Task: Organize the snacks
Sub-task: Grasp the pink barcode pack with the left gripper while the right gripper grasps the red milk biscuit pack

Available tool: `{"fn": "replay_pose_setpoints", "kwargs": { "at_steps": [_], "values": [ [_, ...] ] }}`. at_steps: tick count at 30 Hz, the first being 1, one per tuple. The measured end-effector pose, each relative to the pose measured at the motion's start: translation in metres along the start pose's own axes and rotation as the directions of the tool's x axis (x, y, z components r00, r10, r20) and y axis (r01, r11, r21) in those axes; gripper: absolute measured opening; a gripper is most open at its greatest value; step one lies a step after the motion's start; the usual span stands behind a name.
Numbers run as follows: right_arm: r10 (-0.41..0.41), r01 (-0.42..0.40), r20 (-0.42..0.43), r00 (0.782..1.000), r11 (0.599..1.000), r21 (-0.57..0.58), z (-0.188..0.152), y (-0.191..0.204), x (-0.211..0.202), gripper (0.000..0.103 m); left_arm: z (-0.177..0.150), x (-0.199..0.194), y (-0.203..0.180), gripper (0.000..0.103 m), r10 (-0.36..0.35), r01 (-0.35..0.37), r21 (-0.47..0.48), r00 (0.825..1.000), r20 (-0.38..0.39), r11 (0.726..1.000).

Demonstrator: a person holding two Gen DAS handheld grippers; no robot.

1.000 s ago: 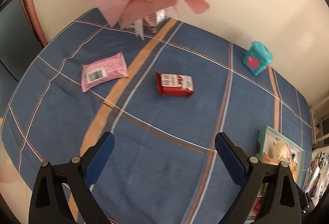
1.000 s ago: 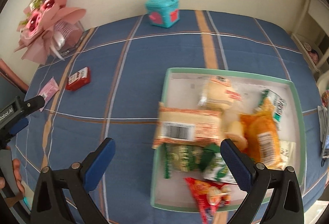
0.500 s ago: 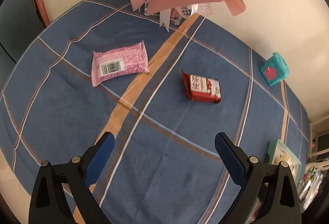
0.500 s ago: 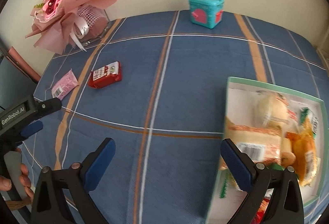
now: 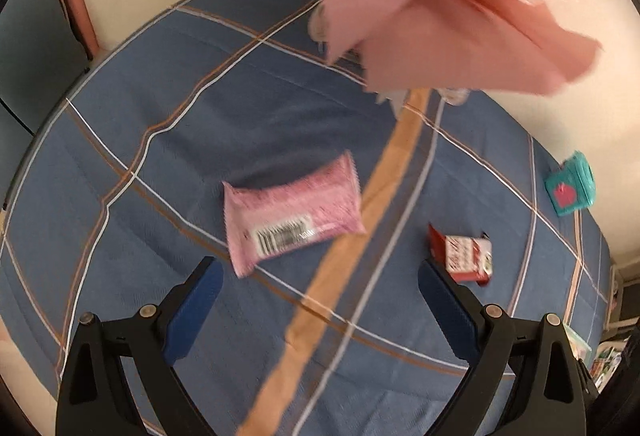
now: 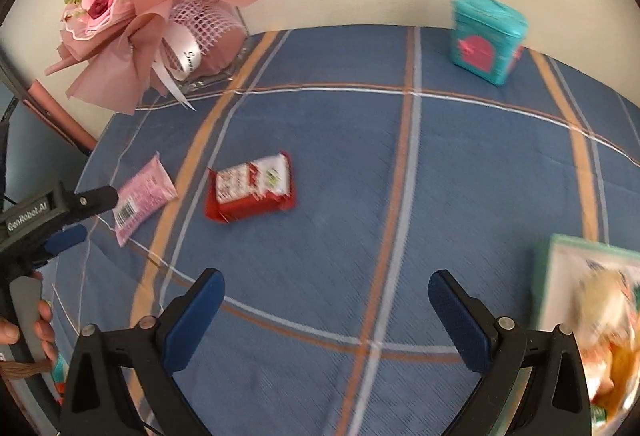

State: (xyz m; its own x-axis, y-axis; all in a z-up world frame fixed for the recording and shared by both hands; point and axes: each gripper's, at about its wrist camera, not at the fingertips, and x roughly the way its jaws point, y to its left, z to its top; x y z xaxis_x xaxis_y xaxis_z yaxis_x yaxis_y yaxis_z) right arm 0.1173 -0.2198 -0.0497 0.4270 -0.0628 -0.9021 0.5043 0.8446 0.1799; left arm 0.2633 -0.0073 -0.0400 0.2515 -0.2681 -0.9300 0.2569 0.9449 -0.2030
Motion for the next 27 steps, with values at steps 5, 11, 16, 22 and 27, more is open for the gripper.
{"fn": "replay_pose_setpoints", "kwargs": {
  "at_steps": [5,11,16,22,27],
  "values": [
    [0.017,-0.017,-0.025,1.000,1.000,-0.007,0.019,0.020,0.028,0.103,0.015,0.022,0.012,0.098,0.002,-0.002,-0.005,0.999,-0.034,1.000],
    [0.022,-0.024,-0.053,0.998,0.999,-0.042,0.033,0.039,0.058,0.103,0.027,0.046,0.016,0.098,-0.029,0.026,-0.039,0.997,-0.068,0.999],
    [0.023,-0.027,-0.068,0.997,0.998,-0.060,0.040,0.050,0.076,0.103,0.034,0.056,0.012,0.098,0.000,-0.001,-0.022,0.998,-0.062,1.000],
    [-0.012,0.005,-0.074,0.997,0.996,-0.089,0.046,0.059,0.091,0.103,0.038,0.066,0.008,0.098,0.028,-0.029,-0.010,0.997,-0.073,1.000],
    [-0.022,0.017,-0.068,0.997,0.997,-0.077,0.052,0.055,0.093,0.090,0.041,0.072,0.007,0.093,0.042,-0.042,-0.010,0.996,-0.074,0.999]
  ]
}}
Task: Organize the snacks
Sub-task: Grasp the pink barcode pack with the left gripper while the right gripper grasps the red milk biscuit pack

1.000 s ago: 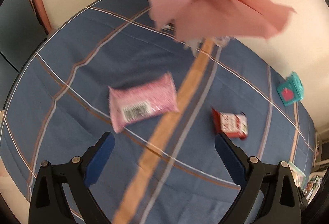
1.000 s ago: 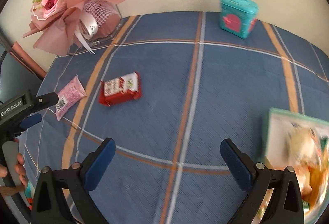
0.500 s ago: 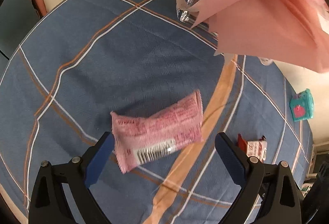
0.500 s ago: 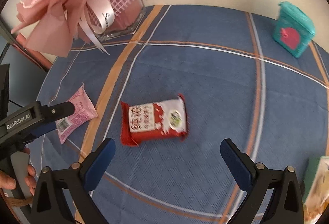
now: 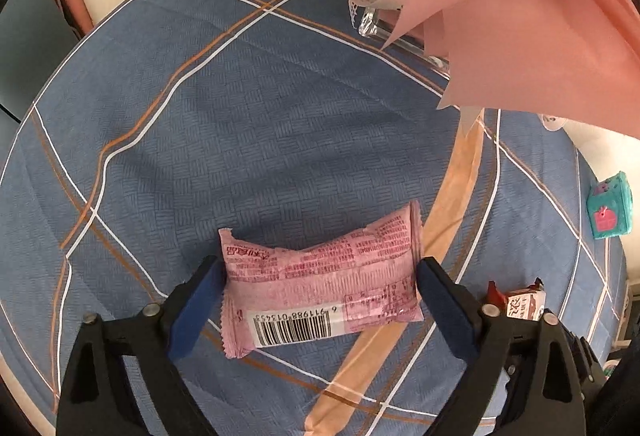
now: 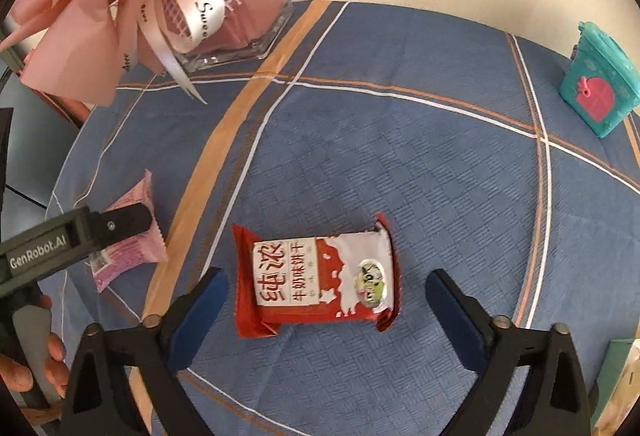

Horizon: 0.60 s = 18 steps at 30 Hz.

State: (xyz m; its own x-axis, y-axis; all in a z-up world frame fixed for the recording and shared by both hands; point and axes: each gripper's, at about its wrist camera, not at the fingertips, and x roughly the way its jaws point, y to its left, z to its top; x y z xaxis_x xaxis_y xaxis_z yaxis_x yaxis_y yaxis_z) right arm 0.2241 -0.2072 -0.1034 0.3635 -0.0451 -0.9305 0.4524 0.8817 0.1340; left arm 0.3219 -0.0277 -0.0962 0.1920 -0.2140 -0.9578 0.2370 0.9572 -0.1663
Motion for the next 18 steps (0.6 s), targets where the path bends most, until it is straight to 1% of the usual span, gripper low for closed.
{"fn": "replay_pose_setpoints", "kwargs": {
  "at_steps": [1,2,3,7,12,18],
  "values": [
    [0.011,-0.011,-0.002,1.000,1.000,0.005,0.000,-0.001,0.000,0.084,0.000,0.000,-0.001,0.090,-0.002,0.002,0.001,1.000,0.002,1.000],
    [0.022,-0.022,-0.001,1.000,1.000,0.008,0.000,-0.003,-0.001,0.082,-0.001,-0.002,-0.001,0.088,-0.006,0.006,0.001,1.000,0.003,1.000],
    [0.034,-0.034,0.001,0.999,0.999,0.010,0.000,-0.004,-0.002,0.076,-0.002,-0.003,-0.001,0.087,-0.001,0.001,0.002,1.000,0.005,1.000],
    [0.026,-0.026,-0.002,1.000,1.000,-0.002,-0.006,-0.006,-0.011,0.068,-0.005,-0.007,-0.001,0.081,-0.003,0.003,-0.007,1.000,0.010,1.000],
    [0.044,-0.044,-0.007,0.999,0.999,-0.003,-0.018,-0.007,-0.023,0.067,-0.018,-0.016,0.000,0.078,-0.014,0.015,-0.030,1.000,0.019,0.999],
    [0.053,-0.053,0.009,0.999,0.999,0.008,-0.029,-0.011,-0.041,0.067,-0.044,-0.034,-0.009,0.078,-0.052,0.053,-0.044,0.998,0.035,0.998]
  ]
}}
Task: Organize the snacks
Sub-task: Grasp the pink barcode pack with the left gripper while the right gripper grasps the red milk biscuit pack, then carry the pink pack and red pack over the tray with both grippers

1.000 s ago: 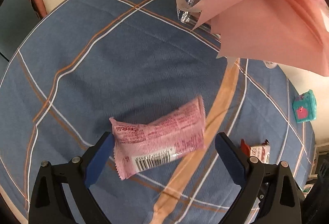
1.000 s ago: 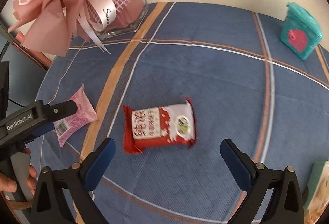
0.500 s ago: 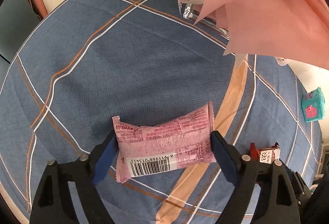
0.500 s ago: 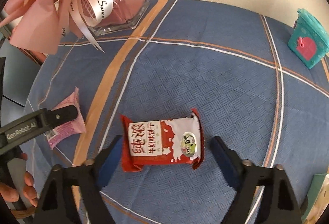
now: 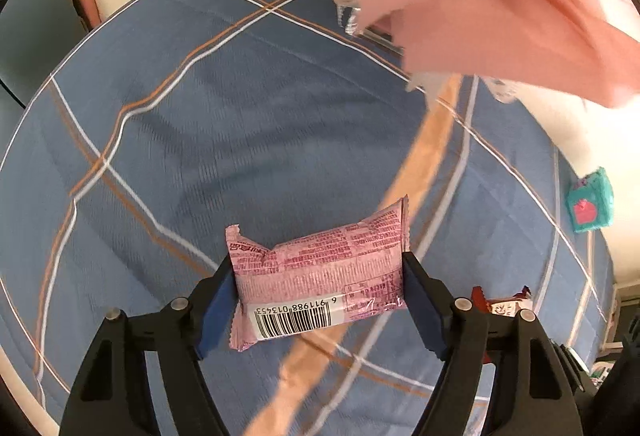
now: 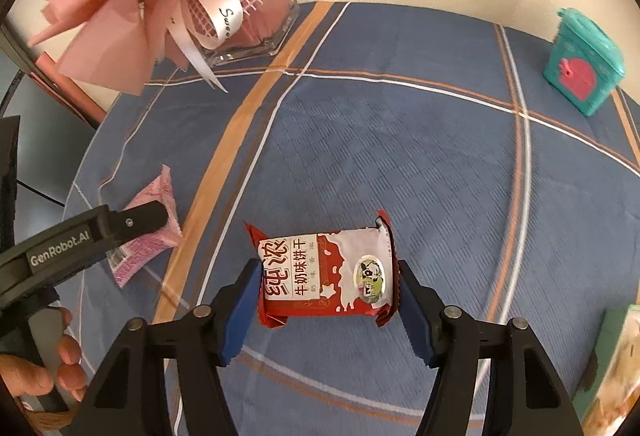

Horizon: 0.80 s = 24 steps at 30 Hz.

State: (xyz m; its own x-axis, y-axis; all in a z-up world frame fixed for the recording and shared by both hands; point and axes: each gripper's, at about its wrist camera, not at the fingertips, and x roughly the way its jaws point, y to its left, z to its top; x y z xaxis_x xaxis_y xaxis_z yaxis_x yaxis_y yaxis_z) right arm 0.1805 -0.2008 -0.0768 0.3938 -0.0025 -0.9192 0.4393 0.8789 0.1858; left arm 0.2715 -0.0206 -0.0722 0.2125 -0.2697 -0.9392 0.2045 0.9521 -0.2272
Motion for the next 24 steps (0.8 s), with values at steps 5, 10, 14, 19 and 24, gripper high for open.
{"fn": "replay_pose_setpoints", "kwargs": {
  "at_steps": [5,10,14,19,24],
  "values": [
    [-0.023,0.023,0.020,1.000,1.000,0.001,-0.012,-0.006,-0.025,0.067,-0.031,-0.022,-0.017,0.078,-0.029,0.028,0.012,0.999,0.025,1.000],
    [-0.038,0.036,0.036,0.999,0.998,0.046,-0.031,-0.025,-0.052,0.067,-0.061,-0.043,-0.038,0.078,-0.059,0.057,0.031,0.997,0.040,0.998],
    [-0.064,0.060,0.046,0.997,0.996,0.073,-0.049,-0.041,-0.072,0.067,-0.078,-0.055,-0.054,0.078,-0.063,0.060,0.063,0.996,0.058,0.996],
    [-0.064,0.056,0.063,0.996,0.991,0.119,-0.068,-0.061,-0.095,0.067,-0.098,-0.072,-0.074,0.078,-0.075,0.068,0.088,0.994,0.077,0.994],
    [-0.079,0.061,0.102,0.992,0.984,0.170,-0.091,-0.083,-0.120,0.068,-0.122,-0.084,-0.100,0.078,-0.092,0.080,0.120,0.991,0.099,0.990]
  ]
}}
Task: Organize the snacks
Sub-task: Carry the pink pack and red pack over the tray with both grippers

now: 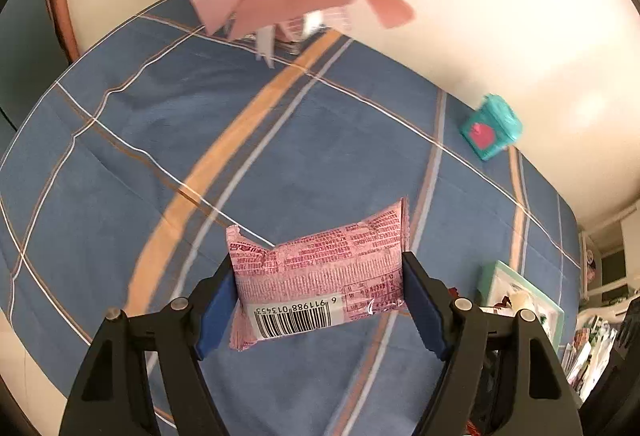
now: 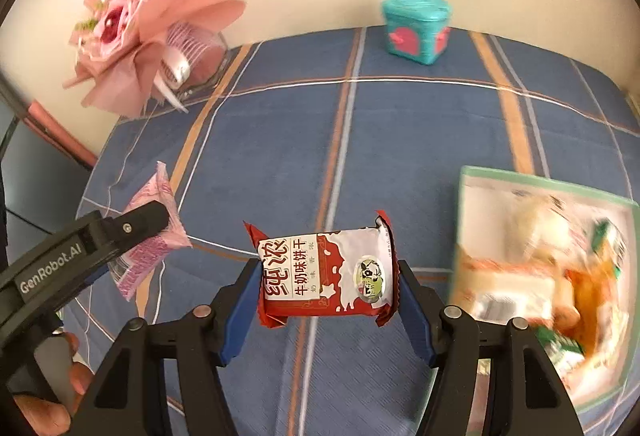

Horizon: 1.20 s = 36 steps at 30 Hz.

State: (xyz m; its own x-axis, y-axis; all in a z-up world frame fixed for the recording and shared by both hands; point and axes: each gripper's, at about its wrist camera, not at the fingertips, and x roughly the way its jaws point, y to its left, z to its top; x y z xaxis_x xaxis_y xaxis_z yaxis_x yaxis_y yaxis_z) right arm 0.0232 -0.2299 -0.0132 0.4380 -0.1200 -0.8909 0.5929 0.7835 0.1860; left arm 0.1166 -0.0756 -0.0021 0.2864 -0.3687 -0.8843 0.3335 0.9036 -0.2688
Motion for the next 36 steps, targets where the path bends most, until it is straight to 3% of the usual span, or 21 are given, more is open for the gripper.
{"fn": "replay_pose_setpoints", "kwargs": {
  "at_steps": [11,24,36],
  "values": [
    [-0.053,0.047,0.064,0.997,0.995,0.093,-0.012,-0.055,-0.036,0.068,-0.028,-0.001,-0.064,0.078,-0.015,0.014,0.100,1.000,0.012,0.995],
    [-0.066,0.045,0.102,0.993,0.980,0.192,-0.009,-0.102,-0.062,0.068,-0.035,-0.017,-0.096,0.078,-0.043,0.034,0.149,0.997,0.059,0.988],
    [-0.081,0.042,0.128,0.989,0.957,0.286,-0.008,-0.147,-0.076,0.068,-0.046,-0.023,-0.141,0.078,-0.072,0.050,0.261,0.994,0.076,0.964]
  ]
}}
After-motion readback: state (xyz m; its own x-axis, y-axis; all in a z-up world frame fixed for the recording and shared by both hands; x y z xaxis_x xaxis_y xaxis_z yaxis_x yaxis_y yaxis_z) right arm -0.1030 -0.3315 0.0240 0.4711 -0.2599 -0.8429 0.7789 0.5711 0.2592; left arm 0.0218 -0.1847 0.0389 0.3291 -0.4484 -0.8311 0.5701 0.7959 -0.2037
